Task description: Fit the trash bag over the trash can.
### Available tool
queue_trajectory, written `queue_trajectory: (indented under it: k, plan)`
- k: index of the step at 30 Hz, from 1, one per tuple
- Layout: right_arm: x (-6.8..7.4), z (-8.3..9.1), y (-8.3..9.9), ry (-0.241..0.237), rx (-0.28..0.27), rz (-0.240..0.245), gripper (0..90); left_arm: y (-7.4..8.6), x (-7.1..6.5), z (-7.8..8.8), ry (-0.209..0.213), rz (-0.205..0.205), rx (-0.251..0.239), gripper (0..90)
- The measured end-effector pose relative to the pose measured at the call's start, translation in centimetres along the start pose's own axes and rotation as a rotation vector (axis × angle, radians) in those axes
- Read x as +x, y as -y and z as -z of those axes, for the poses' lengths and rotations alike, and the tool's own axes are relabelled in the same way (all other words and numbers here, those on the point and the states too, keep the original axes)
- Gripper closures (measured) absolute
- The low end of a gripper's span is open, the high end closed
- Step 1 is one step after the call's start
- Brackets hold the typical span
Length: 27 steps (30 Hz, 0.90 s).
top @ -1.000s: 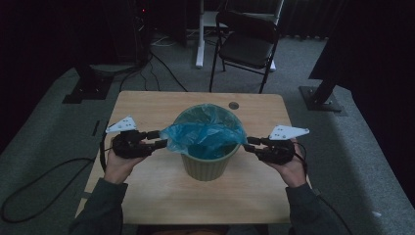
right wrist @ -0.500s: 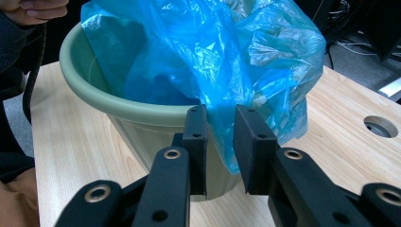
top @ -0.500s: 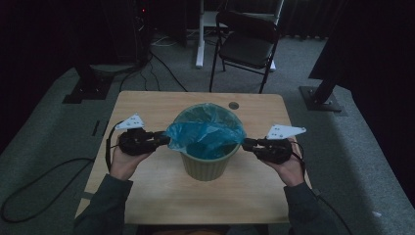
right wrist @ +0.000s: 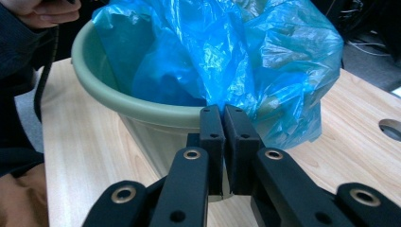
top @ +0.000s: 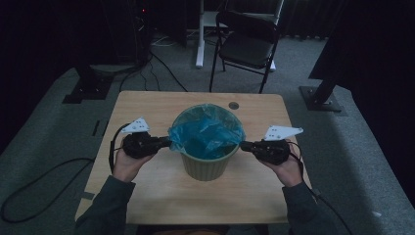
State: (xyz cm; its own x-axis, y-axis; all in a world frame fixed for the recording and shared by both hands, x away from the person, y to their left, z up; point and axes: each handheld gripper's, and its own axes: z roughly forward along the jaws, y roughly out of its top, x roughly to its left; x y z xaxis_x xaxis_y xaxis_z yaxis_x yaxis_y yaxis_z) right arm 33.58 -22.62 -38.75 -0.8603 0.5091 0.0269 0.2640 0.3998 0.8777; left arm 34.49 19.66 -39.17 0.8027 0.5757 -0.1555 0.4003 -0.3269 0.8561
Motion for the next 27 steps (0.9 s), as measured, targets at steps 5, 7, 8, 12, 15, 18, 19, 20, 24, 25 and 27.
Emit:
queue_trajectory:
  k: [5,7,8,12,15,18,19,20,24,25,27]
  plan:
    - [0.2,0.0,0.2,-0.015,0.003,0.004,89.1,0.5,-0.3,0.0,0.009,-0.004,0.010,85.0]
    - [0.3,0.0,0.2,-0.020,0.005,0.007,89.5,0.9,-0.3,-0.2,0.013,-0.005,0.020,85.0]
    - [0.3,0.0,0.3,-0.023,0.006,0.008,89.6,1.0,-0.4,-0.2,0.014,-0.005,0.024,85.1]
    - [0.5,0.0,0.5,-0.031,0.012,0.010,90.0,1.4,-0.4,-0.5,0.021,-0.002,0.033,85.3]
    - [0.5,0.0,0.6,-0.037,0.011,0.007,90.0,1.6,-0.4,-0.6,0.025,0.000,0.042,85.7]
    - [0.5,-0.1,0.8,-0.048,0.018,0.004,90.0,1.8,-0.5,-0.8,0.030,0.001,0.045,85.9]
    - [0.6,-0.2,0.9,-0.053,0.022,0.005,90.0,1.9,-0.5,-0.8,0.032,0.001,0.046,85.9]
    - [0.6,-0.2,0.9,-0.055,0.024,0.007,90.0,2.0,-0.6,-0.9,0.034,0.001,0.048,86.0]
    - [0.8,-0.3,1.1,-0.075,0.025,0.005,90.0,2.3,-0.8,-1.3,0.047,0.000,0.054,85.9]
    - [0.9,-0.4,1.1,-0.076,0.027,0.006,90.0,2.3,-0.8,-1.3,0.050,0.001,0.053,85.9]
    - [1.0,-0.5,1.1,-0.080,0.032,0.009,90.0,2.4,-0.9,-1.4,0.054,0.001,0.055,85.9]
